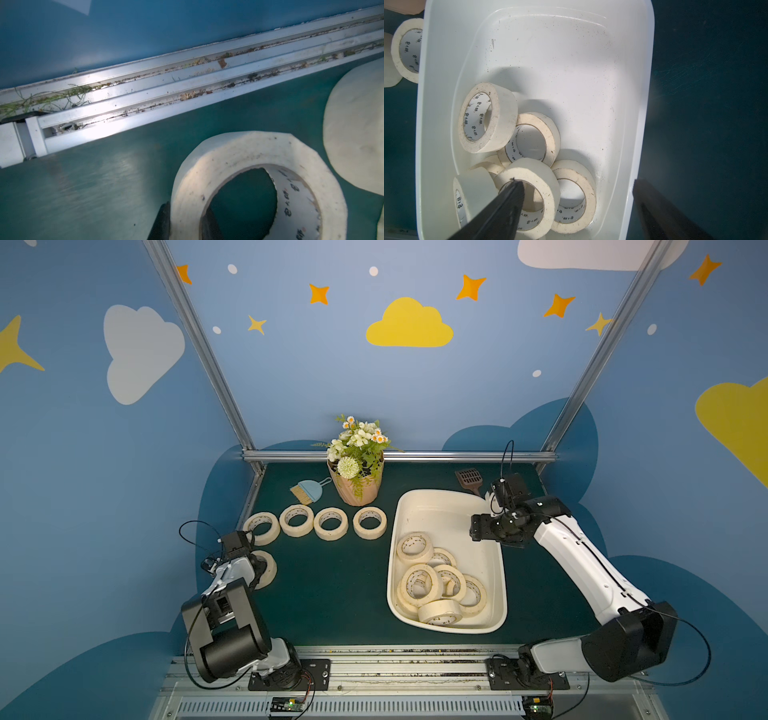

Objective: Take out the art tape in the storage box
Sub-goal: Place the art tape at the center of the board, then pick up the art tape from the storage box.

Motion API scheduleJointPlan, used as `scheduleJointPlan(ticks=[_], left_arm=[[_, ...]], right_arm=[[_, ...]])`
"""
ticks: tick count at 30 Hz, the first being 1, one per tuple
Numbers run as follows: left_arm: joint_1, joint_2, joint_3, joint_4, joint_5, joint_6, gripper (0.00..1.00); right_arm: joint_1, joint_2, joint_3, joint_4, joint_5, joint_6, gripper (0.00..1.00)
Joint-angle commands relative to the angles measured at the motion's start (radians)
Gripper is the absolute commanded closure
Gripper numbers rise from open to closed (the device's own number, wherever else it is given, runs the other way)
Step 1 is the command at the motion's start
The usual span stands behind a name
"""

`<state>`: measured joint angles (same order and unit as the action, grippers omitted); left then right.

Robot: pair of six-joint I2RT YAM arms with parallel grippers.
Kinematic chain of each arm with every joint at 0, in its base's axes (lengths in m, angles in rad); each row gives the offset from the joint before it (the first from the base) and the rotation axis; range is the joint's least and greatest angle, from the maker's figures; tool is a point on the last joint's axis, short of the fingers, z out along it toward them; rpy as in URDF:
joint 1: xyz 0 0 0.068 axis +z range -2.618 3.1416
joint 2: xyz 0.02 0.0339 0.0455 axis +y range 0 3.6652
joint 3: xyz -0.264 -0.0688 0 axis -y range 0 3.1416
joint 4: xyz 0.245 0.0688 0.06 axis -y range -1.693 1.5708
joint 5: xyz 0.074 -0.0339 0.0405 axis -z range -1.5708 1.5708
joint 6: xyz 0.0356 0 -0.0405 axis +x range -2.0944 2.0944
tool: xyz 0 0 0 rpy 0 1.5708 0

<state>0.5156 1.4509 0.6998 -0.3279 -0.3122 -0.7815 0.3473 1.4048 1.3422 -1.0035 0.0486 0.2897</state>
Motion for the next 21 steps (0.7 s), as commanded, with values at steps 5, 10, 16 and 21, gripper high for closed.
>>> scheduleJointPlan(ticks=[5,10,16,21], left_arm=[[0.013,0.106,0.039,0.092,-0.002,0.051,0.88],[0.011,0.057,0.017,0.108,0.037,0.085,0.56],[-0.023,-0.082,-0.028,0.099,0.021,0.155,0.22],[-0.114,-0.255,-0.025,0.039,-0.014,0.23,0.04]], right_arm=[[0.024,0.047,-0.04,-0.031,-0.1,-0.012,0.12],[0.075,0.072,-0.047,-0.019,-0.101,-0.002,0.12],[0.134,0.152,0.033,-0.008,-0.111,0.006,0.12],[0.17,0.288,0.125,0.008,-0.131,0.013,0.15]])
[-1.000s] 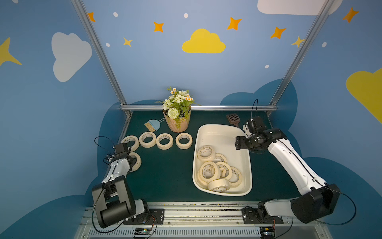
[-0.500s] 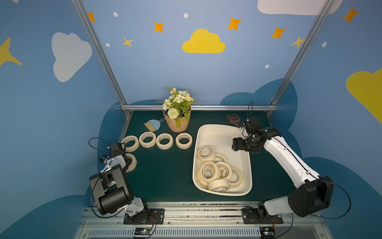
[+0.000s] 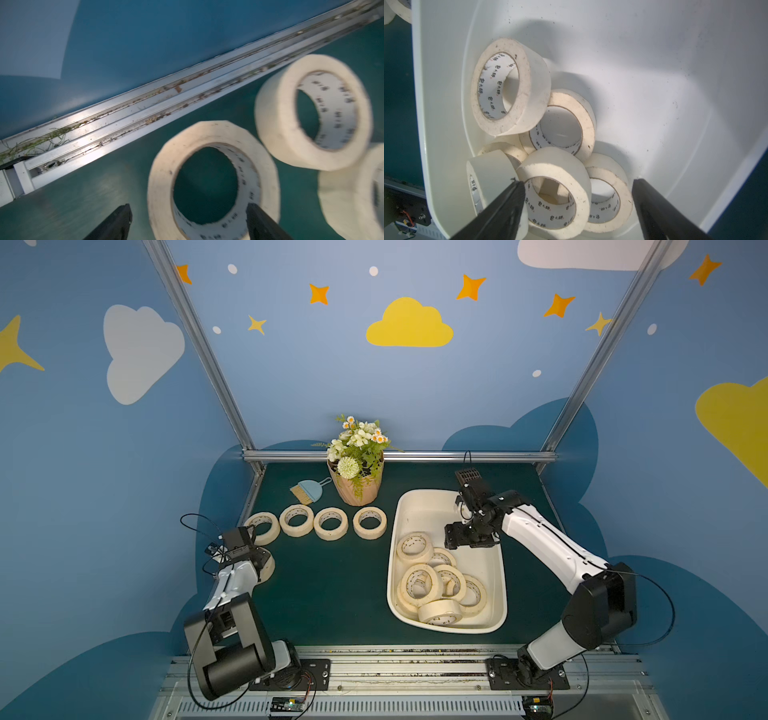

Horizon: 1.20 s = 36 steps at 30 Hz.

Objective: Take out the art tape in the storage box
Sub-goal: Pick up the art tape from the storage box.

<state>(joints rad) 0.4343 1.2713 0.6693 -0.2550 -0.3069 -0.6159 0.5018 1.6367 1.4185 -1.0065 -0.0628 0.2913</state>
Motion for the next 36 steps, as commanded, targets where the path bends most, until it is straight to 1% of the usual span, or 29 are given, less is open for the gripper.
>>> scheduleJointPlan(ticks=[1,4,6,8,10,14,15,17,19,21,23,25,27,29,30,36], left_arm=[[-0.049,-0.119,0.007,-0.039,0.0,0.08,0.01],[-0.12,-0.215,0.015,-0.052,0.054,0.103,0.0],[-0.185,-0.241,0.037,-0.085,0.056,0.109,0.0],[-0.259,-0.245,0.063,-0.111,0.056,0.116,0.0],[-0.345,-0.244,0.083,-0.127,0.06,0.121,0.0],[-0.521,-0.209,0.127,-0.154,0.046,0.133,0.0],[-0.568,-0.193,0.142,-0.16,0.041,0.136,0.0],[-0.657,-0.157,0.172,-0.169,0.031,0.14,0.0],[-0.744,-0.108,0.209,-0.172,0.027,0.145,0.0],[-0.81,-0.059,0.248,-0.175,0.026,0.145,0.0],[-0.868,-0.009,0.297,-0.174,0.048,0.149,0.0],[-0.926,0.054,0.364,-0.182,0.079,0.161,0.0],[-0.975,0.111,0.435,-0.202,0.107,0.178,0.0],[-1.013,0.165,0.501,-0.22,0.15,0.194,0.0],[-1.033,0.192,0.532,-0.227,0.171,0.198,0.0],[-1.105,0.324,0.669,-0.242,0.255,0.224,0.0]], right_arm=[[0.027,0.088,0.072,0.012,-0.021,0.01,0.15],[0.058,0.189,0.155,0.009,-0.022,0.008,0.15],[0.073,0.255,0.21,-0.002,-0.022,0.006,0.16],[0.083,0.311,0.258,-0.014,-0.019,0.008,0.17],[0.091,0.364,0.296,-0.028,-0.017,0.009,0.21],[0.099,0.442,0.326,-0.051,0.001,0.011,0.26],[0.098,0.455,0.326,-0.055,0.005,0.012,0.3],[0.099,0.465,0.321,-0.059,0.026,0.015,0.43],[0.103,0.46,0.311,-0.062,0.054,0.021,0.61],[0.103,0.442,0.301,-0.064,0.078,0.024,0.73],[0.101,0.422,0.298,-0.071,0.107,0.026,0.83],[0.102,0.395,0.298,-0.083,0.143,0.027,0.85],[0.102,0.366,0.298,-0.093,0.188,0.03,0.9],[0.103,0.337,0.296,-0.099,0.218,0.031,0.98],[0.105,0.322,0.296,-0.098,0.228,0.031,1.0],[0.114,0.251,0.289,-0.091,0.243,0.038,1.0]])
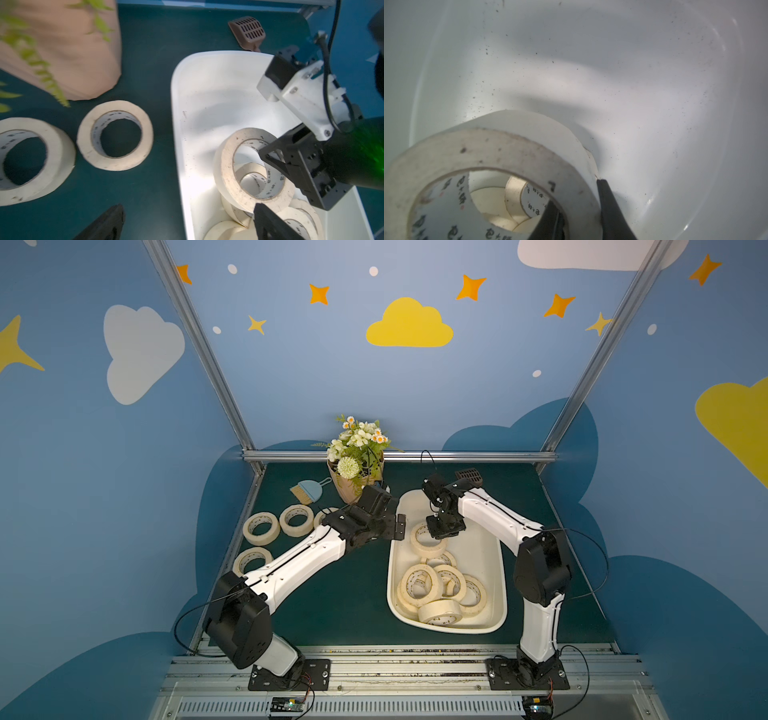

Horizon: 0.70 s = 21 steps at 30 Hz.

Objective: Take out the art tape in the storage box
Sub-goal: Pick up the art tape from the storage box.

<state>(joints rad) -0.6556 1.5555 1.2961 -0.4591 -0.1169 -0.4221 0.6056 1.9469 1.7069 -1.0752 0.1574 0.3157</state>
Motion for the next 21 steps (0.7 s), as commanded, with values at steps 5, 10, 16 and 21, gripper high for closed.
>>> scheduleJointPlan(ticks=[5,10,16,21], left_arm=[[-0.03,0.133,0.09,-0.028,0.11,0.022,0.03],[-0.032,0.195,0.108,0.012,0.134,0.0,0.06],[-0.033,0.256,0.129,0.05,0.155,-0.029,0.25],[-0.034,0.285,0.147,0.057,0.182,-0.041,0.53]], right_arm=[[0.014,-0.093,-0.006,-0.014,0.005,0.02,1.0],[0.024,-0.127,-0.021,-0.002,-0.002,0.021,1.0],[0.033,-0.183,-0.071,0.031,-0.013,0.03,1.0],[0.035,-0.238,-0.127,0.086,-0.043,0.048,1.0]])
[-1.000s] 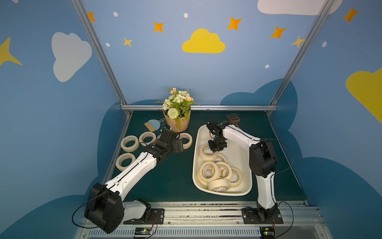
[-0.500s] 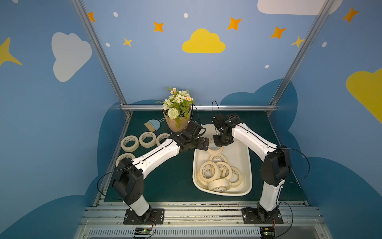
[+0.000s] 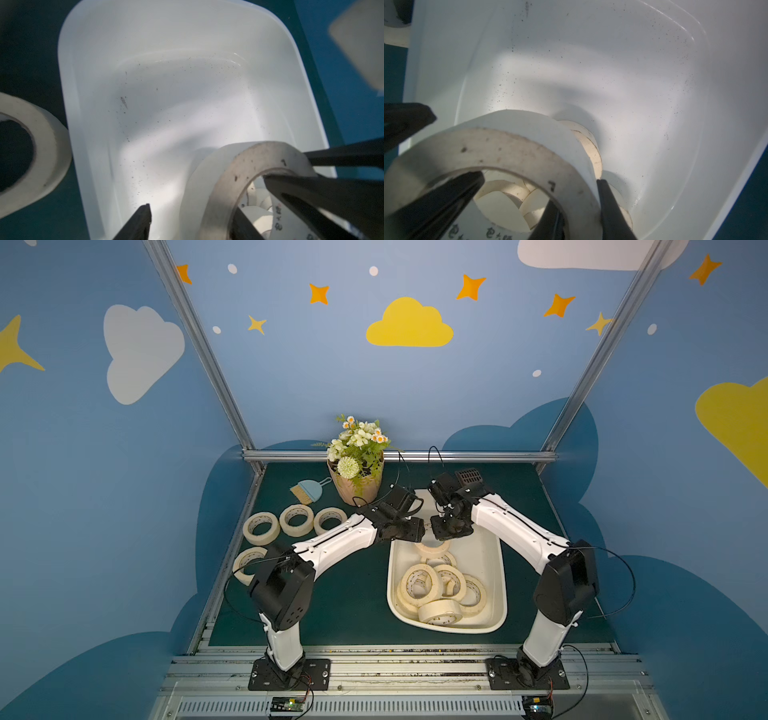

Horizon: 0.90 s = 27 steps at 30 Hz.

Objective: Take out the art tape in the storage box
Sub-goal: Pick up the art tape from the storage box.

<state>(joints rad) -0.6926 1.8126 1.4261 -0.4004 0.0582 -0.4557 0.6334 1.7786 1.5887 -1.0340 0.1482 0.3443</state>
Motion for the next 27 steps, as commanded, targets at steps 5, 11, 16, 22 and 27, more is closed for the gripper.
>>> scheduleJointPlan(ticks=[5,11,16,22,27], left_arm=[[0.002,0.019,0.016,-0.006,-0.007,-0.013,0.93],[0.003,0.013,0.012,-0.025,-0.037,-0.004,0.96],[0.004,0.02,0.014,-0.041,-0.063,0.008,0.96],[0.023,-0.032,0.009,-0.099,-0.134,0.033,0.96],[0.098,-0.234,-0.067,-0.221,-0.275,0.071,0.96]], right_arm=[[0.006,-0.1,-0.042,0.083,-0.059,0.035,1.0],[0.007,-0.128,-0.056,0.081,-0.065,0.048,0.49],[-0.002,-0.195,-0.061,0.045,-0.026,0.058,0.31],[-0.027,-0.315,-0.106,0.014,0.067,0.053,0.27],[-0.101,-0.396,-0.186,0.023,0.077,0.05,0.27]])
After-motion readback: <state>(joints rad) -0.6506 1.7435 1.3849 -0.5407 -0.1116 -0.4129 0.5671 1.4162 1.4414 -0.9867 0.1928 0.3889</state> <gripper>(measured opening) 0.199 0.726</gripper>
